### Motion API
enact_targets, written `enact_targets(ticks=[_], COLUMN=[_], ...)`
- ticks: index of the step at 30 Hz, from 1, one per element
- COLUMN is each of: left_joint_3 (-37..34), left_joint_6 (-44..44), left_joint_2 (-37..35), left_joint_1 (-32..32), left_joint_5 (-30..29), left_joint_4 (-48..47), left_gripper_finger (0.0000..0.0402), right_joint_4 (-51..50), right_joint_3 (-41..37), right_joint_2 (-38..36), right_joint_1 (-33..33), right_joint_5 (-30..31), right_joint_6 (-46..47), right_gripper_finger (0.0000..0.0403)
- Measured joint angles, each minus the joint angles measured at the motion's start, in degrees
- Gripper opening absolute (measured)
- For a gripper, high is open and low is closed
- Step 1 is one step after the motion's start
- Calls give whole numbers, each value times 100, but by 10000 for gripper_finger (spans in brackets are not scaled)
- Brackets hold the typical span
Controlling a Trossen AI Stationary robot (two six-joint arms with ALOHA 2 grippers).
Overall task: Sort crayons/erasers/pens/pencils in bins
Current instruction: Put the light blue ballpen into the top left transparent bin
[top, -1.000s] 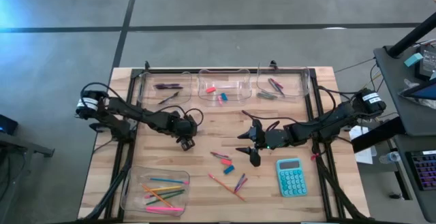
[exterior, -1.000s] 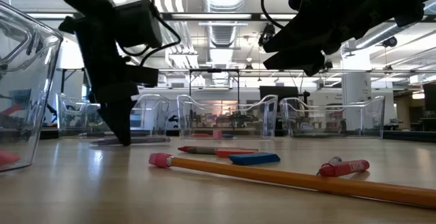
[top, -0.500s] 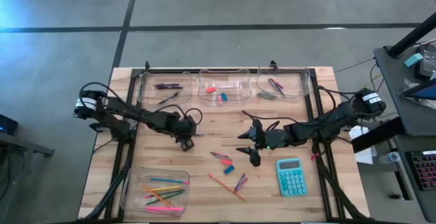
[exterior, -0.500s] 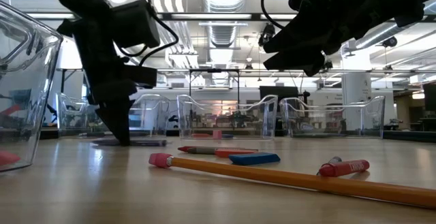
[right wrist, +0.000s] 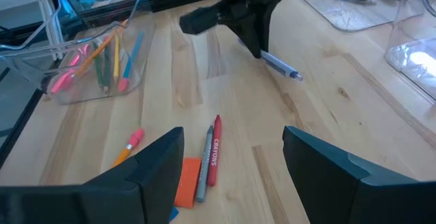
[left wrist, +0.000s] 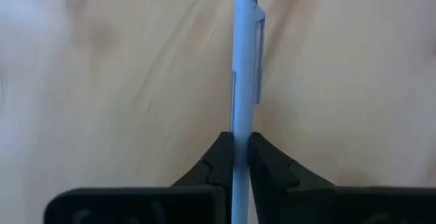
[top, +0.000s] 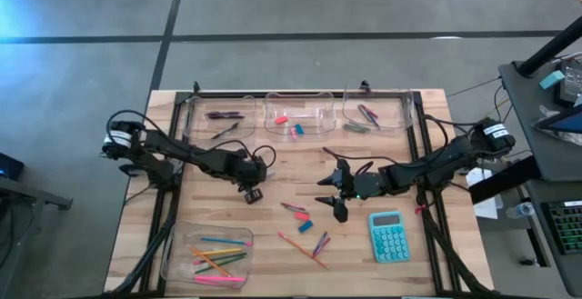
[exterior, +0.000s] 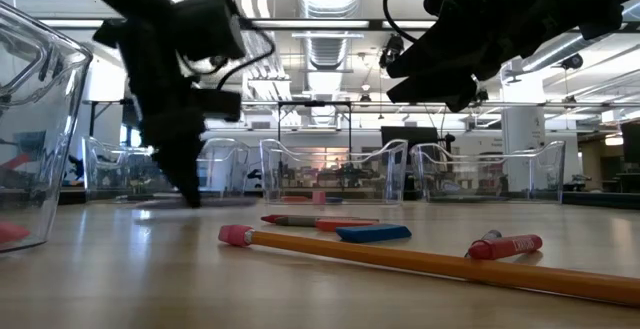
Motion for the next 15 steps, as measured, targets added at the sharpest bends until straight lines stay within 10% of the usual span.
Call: enact_targets(ticks=[15], left_joint_3=[492], left_joint_6=[597], left_joint_2=[-941], left_joint_1=[-66], left_joint_5=[-527], left_joint_4=[-301], left_gripper_finger=[10], right_joint_4=[-18], right_joint_3=[-22], right_joint_2=[0], right_joint_1=[0], right_joint_5=[0], right_joint_6=[0], right_gripper_finger=[238])
